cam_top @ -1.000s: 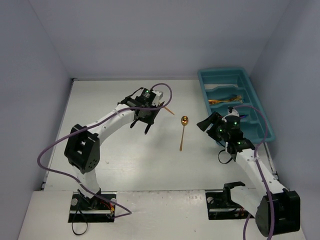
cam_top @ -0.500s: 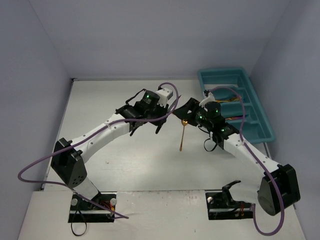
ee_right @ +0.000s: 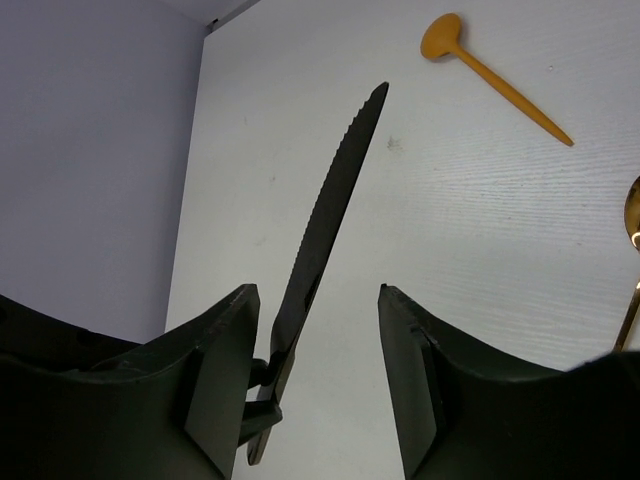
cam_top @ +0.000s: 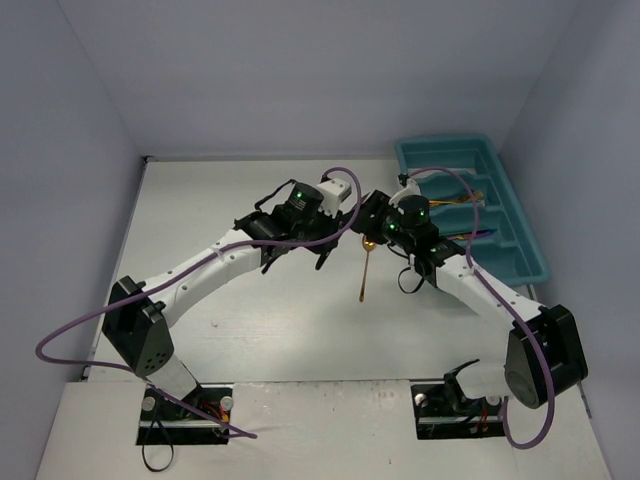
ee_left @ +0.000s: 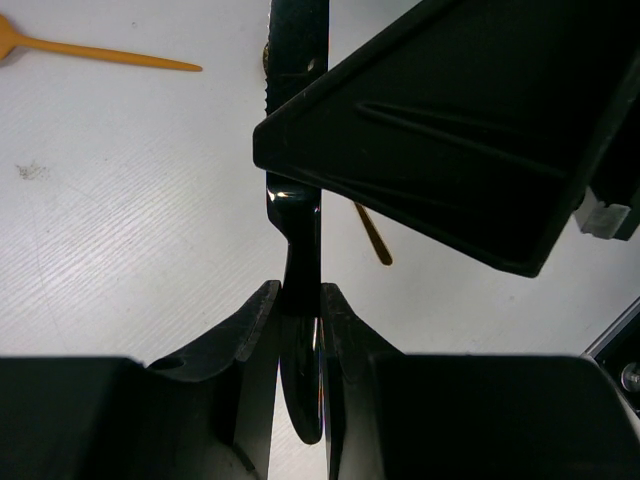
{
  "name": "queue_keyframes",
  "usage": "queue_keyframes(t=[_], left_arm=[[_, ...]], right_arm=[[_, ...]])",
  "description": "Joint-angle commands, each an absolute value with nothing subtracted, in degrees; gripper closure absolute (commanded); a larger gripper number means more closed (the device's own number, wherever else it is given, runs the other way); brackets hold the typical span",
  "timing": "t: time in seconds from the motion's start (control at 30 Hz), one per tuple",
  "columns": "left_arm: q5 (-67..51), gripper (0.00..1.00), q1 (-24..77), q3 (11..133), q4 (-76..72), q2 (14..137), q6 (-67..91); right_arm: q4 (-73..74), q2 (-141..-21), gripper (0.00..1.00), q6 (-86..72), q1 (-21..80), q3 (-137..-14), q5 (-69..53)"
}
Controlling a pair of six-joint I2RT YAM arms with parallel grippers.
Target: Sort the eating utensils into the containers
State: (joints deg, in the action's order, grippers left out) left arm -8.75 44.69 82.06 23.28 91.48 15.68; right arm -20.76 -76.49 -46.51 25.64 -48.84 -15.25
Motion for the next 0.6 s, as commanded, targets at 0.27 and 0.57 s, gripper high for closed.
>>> queue_keyframes(t=[0.27,0.57], left_arm=[[-9.5,1.00,45.2,84.3,18.2,89.0,16.4],[-7.6,0.70,45.1,82.2,18.3,87.7,16.3]], right_arm=[[-27.2,-75.8,0.99,-46.3,26.2,-50.5,-14.2],[-27.2,-74.1,1.00,-46.1,24.1,-49.3,-13.0]])
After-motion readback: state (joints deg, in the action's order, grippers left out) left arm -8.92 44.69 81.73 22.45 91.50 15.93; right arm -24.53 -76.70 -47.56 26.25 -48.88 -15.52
